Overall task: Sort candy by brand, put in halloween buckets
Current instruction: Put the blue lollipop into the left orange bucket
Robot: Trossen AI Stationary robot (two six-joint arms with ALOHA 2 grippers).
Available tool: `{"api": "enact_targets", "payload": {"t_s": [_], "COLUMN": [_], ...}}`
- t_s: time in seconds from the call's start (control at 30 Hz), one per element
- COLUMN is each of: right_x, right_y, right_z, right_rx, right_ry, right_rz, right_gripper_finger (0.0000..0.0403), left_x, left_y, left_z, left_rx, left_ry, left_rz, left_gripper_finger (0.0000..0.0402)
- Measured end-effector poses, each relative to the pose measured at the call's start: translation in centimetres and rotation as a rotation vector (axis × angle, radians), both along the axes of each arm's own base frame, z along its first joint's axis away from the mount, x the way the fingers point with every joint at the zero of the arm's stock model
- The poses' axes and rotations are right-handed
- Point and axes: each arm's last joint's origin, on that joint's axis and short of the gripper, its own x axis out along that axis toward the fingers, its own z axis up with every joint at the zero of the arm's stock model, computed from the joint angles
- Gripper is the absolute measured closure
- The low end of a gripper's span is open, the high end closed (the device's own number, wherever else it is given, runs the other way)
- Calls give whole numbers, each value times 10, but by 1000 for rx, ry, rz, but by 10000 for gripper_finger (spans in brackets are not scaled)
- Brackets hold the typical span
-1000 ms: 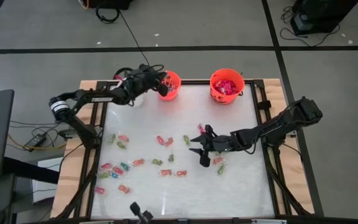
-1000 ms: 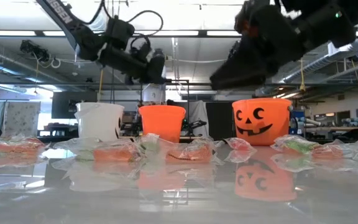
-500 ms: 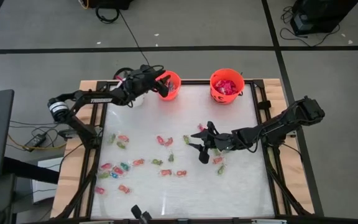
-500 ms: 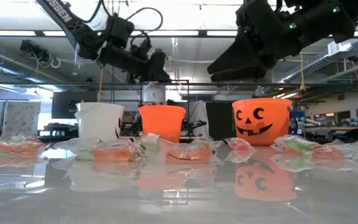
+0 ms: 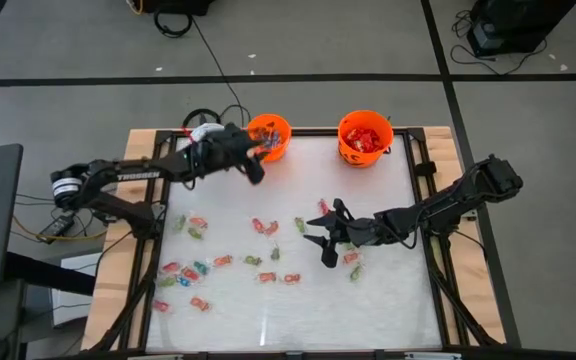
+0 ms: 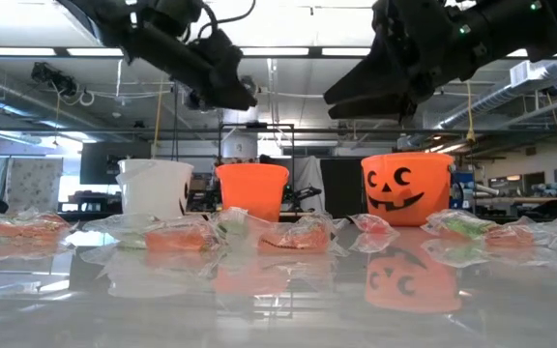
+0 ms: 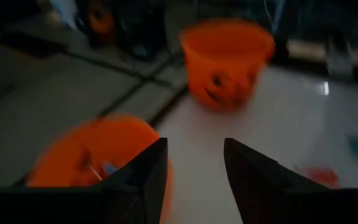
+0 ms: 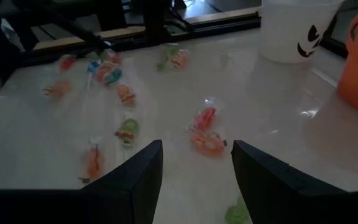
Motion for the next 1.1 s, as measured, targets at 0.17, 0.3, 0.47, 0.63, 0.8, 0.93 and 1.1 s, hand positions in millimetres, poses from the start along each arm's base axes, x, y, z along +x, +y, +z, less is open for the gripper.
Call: {"api": "enact_targets", "payload": {"t_s": [0.17,0.3,0.47,0.63,0.8,0.93,1.1], "right_x": [0,0,-1,-2,-3,-3,-3], "right_y": [1,3,8,12,14,14,13], "right_z": [1,1,1,2,2,2,2], "right_rx": [7,8,8,9,8,5,-11], "right_ry": [-12,-12,-14,-16,-18,-18,-16], "right_rz": [13,22,41,56,58,58,61], "right_gripper_finger": [198,198,198,198,198,198,198], "left_x": [0,-2,-14,-30,-44,-56,-66], "left_y": [-50,-93,-143,-182,-211,-231,-246], "left_z": [-7,-16,-25,-30,-40,-55,-75], "left_rx": [-46,-115,-174,-234,-345,-423,-531], "left_ry": [142,220,276,250,256,341,499], "left_rz": [-29,-70,-59,-21,-10,9,42], "left_gripper_finger": [241,241,241,241,241,241,241]}}
